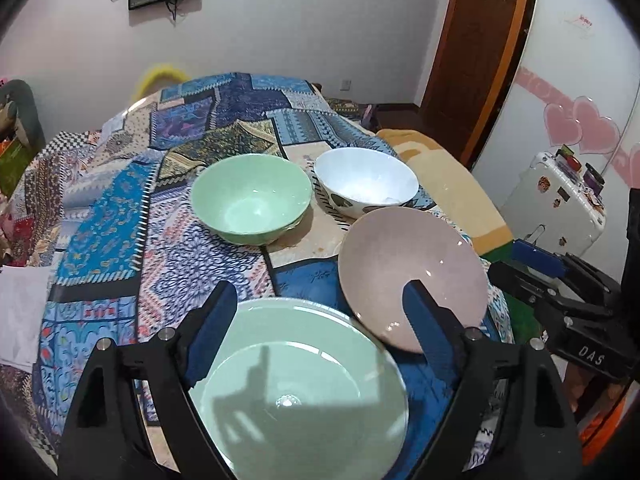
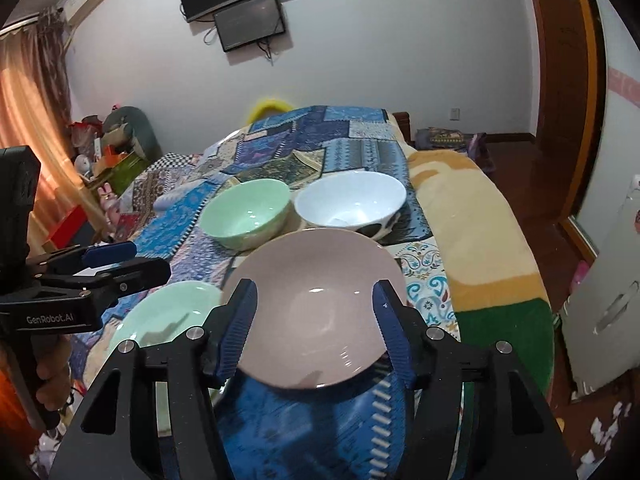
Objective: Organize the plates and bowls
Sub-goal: 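Grip the pale pink bowl rim with the left tool while the right tool grips its other side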
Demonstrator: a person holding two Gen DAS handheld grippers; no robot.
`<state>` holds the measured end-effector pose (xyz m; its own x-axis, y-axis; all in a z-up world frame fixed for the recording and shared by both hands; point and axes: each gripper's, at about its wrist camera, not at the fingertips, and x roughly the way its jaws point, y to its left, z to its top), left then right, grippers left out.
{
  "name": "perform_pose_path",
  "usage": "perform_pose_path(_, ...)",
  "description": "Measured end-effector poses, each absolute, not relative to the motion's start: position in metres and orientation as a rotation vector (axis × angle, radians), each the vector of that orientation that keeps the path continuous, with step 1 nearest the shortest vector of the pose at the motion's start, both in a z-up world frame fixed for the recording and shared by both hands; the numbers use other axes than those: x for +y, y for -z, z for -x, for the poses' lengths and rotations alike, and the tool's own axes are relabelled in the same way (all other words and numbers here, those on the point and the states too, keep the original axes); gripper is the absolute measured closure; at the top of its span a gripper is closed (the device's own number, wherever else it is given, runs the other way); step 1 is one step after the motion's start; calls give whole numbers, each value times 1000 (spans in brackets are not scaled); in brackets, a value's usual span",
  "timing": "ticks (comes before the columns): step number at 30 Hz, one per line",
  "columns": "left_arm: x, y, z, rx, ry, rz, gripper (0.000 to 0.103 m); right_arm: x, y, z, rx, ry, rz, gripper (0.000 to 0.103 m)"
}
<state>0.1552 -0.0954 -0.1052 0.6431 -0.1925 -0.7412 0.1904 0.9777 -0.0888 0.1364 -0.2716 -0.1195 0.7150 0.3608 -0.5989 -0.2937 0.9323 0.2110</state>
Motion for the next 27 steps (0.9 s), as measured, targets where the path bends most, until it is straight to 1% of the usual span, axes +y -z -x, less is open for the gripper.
perform_pose_path(9,-100,146,-206,972,198,72,18,-289,150,-162,744,-338,-204,46)
perform_pose_path(13,-103,159,-219,1002,205,86,18,-297,161,-166,754,-303,-237,44)
perform_pose_path(16,-109,165,-225,1013,206,59,29,-300,167,-167,775,-303,-256,44)
perform_pose_path(18,-115,171,-229,1032,223,50,42,-301,170,-167,783,-300,-254,44)
perform_pose_path(22,-125,180,-233,1065,254,33,53,-301,175,-166,790,-308,-252,44)
perform_pose_path(23,-127,183,-233,1073,261,28,57,-301,176,-165,793,-313,-254,45)
perform_pose_path(25,-129,187,-234,1088,272,25,63,-302,179,-165,797,-320,-261,52)
perform_pose_path(27,-132,191,-234,1101,278,25,71,-301,182,-165,809,-334,-266,62)
